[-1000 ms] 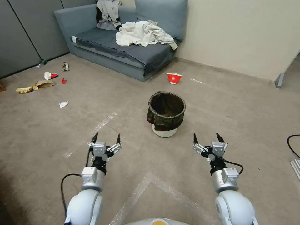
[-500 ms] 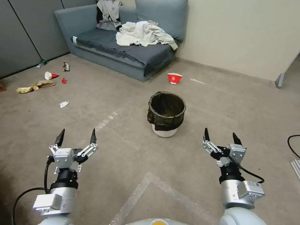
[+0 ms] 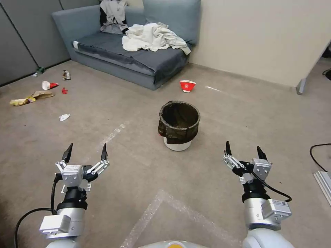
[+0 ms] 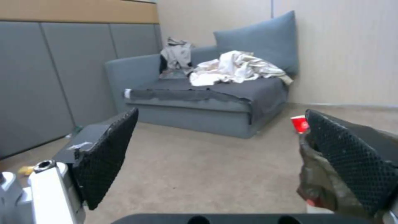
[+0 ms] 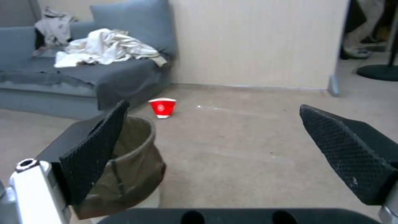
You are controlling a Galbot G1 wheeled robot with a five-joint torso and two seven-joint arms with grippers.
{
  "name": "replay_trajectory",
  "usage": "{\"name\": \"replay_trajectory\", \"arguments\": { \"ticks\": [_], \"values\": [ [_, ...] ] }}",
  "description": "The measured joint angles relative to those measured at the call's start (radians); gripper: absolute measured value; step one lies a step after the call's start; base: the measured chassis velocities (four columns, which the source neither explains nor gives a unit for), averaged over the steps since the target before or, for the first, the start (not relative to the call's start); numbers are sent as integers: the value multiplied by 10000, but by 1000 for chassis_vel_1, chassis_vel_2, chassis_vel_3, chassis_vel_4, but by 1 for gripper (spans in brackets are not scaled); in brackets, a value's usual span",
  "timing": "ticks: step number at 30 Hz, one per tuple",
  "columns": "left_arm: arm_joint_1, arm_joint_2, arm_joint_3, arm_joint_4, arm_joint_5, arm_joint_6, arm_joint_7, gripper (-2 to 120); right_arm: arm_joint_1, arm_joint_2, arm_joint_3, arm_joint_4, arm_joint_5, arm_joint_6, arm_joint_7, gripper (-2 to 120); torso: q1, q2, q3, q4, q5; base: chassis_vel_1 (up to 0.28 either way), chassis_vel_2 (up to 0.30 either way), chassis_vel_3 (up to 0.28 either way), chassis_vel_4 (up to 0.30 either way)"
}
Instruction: Pick up the trash can from the floor.
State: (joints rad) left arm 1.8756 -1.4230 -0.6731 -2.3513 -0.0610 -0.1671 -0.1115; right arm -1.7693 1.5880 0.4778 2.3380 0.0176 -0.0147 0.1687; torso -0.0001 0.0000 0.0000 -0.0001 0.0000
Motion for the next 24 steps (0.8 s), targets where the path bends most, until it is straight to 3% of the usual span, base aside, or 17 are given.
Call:
{"name": "replay_trajectory", "arguments": {
  "ticks": [14,24],
  "values": [
    [-46,-21,20,210,-128,-222,-7,100,22,-8,-22,-12,-3,72,159,100,1,0,0,-2,0,-86,-86,-88,-84],
    [-156,75,-30,306,-467,-276,25,100,37,-5,-80,-84,8,70,181,100,0,0,0,2,-1,-5,0,-4,-12]
  ]
}}
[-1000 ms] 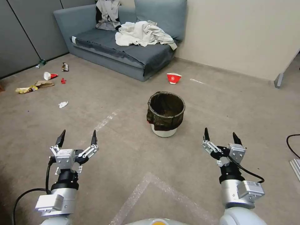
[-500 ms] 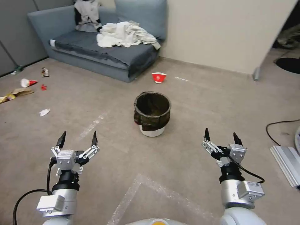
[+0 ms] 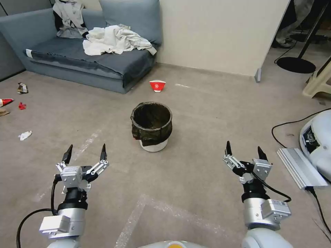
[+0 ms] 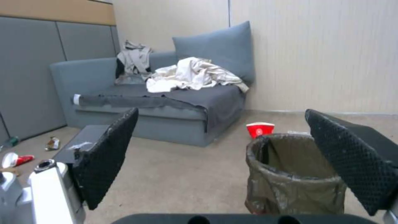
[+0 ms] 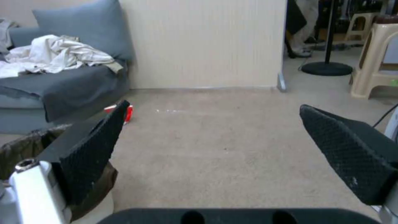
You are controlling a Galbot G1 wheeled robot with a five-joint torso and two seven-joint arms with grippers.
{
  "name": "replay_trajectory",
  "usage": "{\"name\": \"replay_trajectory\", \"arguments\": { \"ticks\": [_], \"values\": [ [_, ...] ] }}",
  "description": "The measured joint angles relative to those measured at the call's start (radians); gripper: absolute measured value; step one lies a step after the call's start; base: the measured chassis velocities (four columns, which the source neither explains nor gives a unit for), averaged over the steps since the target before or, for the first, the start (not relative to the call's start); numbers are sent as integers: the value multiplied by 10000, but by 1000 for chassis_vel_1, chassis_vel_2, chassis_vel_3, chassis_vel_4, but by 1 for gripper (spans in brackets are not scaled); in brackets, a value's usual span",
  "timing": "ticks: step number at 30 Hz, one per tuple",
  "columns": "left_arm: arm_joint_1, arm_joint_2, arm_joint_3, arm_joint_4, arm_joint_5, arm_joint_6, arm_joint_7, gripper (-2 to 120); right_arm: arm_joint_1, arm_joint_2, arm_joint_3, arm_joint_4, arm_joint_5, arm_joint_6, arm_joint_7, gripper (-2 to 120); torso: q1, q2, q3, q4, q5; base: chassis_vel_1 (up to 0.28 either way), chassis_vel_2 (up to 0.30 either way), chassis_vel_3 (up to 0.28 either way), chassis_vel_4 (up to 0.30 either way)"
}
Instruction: Pick up the trash can from the floor.
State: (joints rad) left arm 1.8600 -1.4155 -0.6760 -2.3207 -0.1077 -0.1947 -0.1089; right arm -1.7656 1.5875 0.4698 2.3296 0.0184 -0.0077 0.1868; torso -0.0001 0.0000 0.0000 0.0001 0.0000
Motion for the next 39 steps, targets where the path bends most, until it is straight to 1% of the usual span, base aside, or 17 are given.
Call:
{"name": "replay_trajectory", "arguments": {
  "ticks": [6,12,20,23,24,28,29,31,33,34,36,37,38,39],
  "values": [
    [-91,50,-26,24,0,104,98,100,-9,-9,-5,-23,0,3,-2,100,0,0,-1,-1,0,-91,69,59,-87],
    [-150,109,-35,85,19,131,221,100,-22,-27,-29,-62,-27,-12,-14,100,1,0,0,0,0,-178,177,188,-173],
    [-335,236,24,105,8,395,281,100,-53,-26,-124,-97,-143,-52,-39,100,2,0,1,-3,1,-185,183,186,-177],
    [-595,456,20,235,-164,734,256,100,-54,-42,-151,-166,-179,-64,-52,100,2,-1,1,0,-2,-150,143,137,-142],
    [-595,456,20,235,-164,734,256,100,-54,-42,-151,-166,-179,-64,-52,100,2,-1,1,0,-2,-156,132,95,-126],
    [-1075,911,4,402,-564,1245,132,100,43,-127,-157,-337,-130,147,-90,100,2,0,1,-1,-1,-79,95,80,-71],
    [-1075,911,4,402,-564,1245,132,100,43,-127,-157,-337,-130,147,-90,100,2,0,1,-1,-1,-39,60,64,-34],
    [-1377,1241,0,414,-1045,1731,-18,100,129,-212,-143,-390,12,205,-160,100,3,0,1,-2,0,0,0,0,0],
    [-1756,1700,17,415,-1827,2626,-215,100,223,-418,-126,-497,192,208,-230,100,2,0,0,-1,0,0,0,0,0],
    [-1756,1700,17,415,-1827,2626,-215,100,223,-418,-126,-497,192,208,-230,100,2,0,0,-1,0,0,0,0,0],
    [-2305,2246,162,385,-2705,4097,-595,100,243,-688,-60,-689,329,208,-298,100,1,0,0,-1,0,0,0,0,0],
    [-2675,2506,313,502,-3146,4699,-810,100,253,-836,-51,-837,450,198,-314,100,2,0,0,-1,3,0,0,0,0],
    [-2675,2506,313,502,-3146,4699,-810,100,253,-836,-51,-837,450,198,-314,100,2,0,0,-1,3,0,0,0,0],
    [-3039,2676,462,693,-3465,5092,-969,100,283,-930,-52,-941,527,168,-320,100,2,0,0,-2,0,0,0,0,0]
  ]
}}
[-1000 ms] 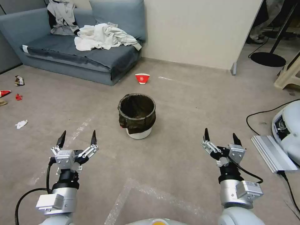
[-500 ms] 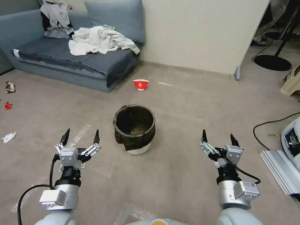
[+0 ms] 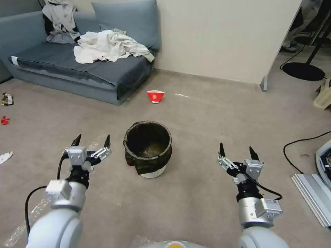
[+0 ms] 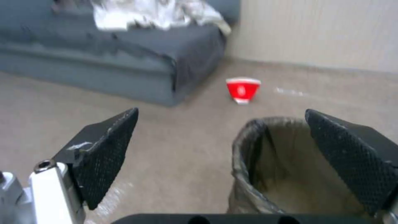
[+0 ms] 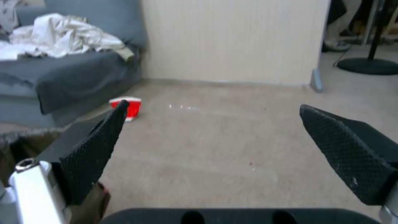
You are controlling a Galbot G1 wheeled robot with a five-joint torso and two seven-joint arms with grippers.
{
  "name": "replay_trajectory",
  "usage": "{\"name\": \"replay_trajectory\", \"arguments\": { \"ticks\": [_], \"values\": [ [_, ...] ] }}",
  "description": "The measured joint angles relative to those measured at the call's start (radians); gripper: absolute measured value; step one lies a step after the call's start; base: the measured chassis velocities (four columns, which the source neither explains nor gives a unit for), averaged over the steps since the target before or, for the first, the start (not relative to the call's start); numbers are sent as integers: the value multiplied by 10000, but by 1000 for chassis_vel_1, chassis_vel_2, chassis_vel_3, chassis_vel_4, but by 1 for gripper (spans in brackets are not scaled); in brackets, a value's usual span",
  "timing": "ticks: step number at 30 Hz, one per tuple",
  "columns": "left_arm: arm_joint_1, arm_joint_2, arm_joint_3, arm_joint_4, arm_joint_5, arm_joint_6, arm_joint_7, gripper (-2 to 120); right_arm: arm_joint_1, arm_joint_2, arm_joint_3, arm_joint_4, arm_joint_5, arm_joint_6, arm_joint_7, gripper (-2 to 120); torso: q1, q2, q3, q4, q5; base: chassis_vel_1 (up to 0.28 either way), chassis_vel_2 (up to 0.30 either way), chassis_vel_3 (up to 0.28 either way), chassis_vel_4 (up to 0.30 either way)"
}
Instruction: Pick up the trash can from the floor.
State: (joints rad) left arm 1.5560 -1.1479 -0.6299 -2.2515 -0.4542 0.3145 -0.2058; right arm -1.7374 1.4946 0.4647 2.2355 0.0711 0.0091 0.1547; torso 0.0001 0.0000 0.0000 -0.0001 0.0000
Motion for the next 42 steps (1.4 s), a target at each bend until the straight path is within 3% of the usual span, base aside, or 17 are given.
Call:
{"name": "replay_trajectory", "arguments": {
  "ticks": [3,15,19,27,42],
  "values": [
    [-993,148,460,683,-499,687,-243,100,181,-202,-24,-331,57,-66,-2,100,0,0,0,2,0,0,0,0,0],
    [-2762,-372,1914,2506,-537,1382,-714,100,231,-189,-164,-938,-52,2,-2,100,0,-1,0,2,1,0,0,0,0],
    [-3839,-637,2556,3393,-904,2200,-1520,100,167,-36,-213,-1130,-323,166,-1,100,0,-1,1,0,0,0,0,0,0],
    [-4960,-912,2980,4559,-1739,3482,-2533,100,-82,230,-236,-1302,-681,486,46,100,0,0,0,-1,3,0,0,0,0],
    [-5903,-962,3233,5922,-2710,3735,-2678,100,-207,446,-414,-1278,-1032,629,64,100,-1,0,0,0,1,0,0,0,0]
  ]
}}
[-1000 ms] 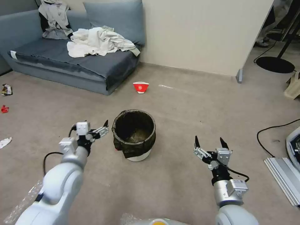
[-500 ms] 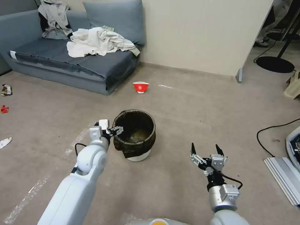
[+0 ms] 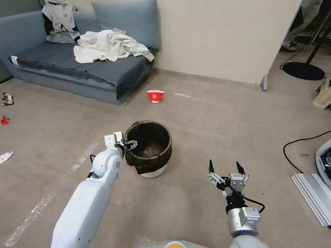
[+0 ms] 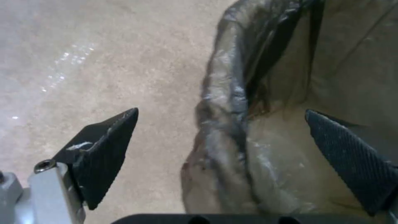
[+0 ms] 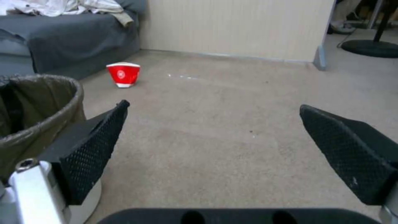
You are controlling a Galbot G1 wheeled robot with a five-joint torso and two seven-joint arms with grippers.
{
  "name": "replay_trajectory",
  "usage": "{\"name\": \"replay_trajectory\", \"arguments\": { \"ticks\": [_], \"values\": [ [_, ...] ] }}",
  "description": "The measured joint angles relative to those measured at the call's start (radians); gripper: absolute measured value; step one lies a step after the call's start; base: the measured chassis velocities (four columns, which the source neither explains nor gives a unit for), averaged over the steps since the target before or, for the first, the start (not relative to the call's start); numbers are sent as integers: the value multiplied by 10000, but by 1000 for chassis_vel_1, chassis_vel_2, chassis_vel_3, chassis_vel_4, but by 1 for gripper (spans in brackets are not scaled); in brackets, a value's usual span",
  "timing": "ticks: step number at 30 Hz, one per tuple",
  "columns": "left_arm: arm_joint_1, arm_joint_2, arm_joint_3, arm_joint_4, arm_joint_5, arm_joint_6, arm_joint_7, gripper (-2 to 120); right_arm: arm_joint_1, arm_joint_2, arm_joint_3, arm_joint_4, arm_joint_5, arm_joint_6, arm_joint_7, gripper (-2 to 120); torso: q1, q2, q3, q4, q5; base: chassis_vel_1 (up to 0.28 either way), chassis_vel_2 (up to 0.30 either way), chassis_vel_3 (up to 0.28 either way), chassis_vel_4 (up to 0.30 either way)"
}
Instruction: Pick up the trash can from the floor.
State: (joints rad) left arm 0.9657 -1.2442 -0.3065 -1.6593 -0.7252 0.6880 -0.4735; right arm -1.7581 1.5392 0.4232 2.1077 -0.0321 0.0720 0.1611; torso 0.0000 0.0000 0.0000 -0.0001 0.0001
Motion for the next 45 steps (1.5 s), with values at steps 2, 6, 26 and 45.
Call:
{"name": "replay_trajectory", "arguments": {
  "ticks": [2,6,26,45],
  "values": [
    [-91,-27,46,158,-248,0,-34,93,-8,15,1,15,-16,14,0,100,0,0,0,0,-2,0,0,0,0],
    [-142,-37,94,298,-333,-1,-46,80,-8,-1,32,48,-23,31,0,100,0,0,0,1,-1,0,0,0,0],
    [-143,-105,303,598,-418,-1051,-95,7,29,-48,64,148,7,8,0,100,-1,0,0,0,-8,0,0,0,0],
    [2449,605,-515,-2520,-52,-4302,1904,4,311,-270,138,248,331,-194,63,100,-1,0,0,0,-1,0,0,0,0]
  ]
}}
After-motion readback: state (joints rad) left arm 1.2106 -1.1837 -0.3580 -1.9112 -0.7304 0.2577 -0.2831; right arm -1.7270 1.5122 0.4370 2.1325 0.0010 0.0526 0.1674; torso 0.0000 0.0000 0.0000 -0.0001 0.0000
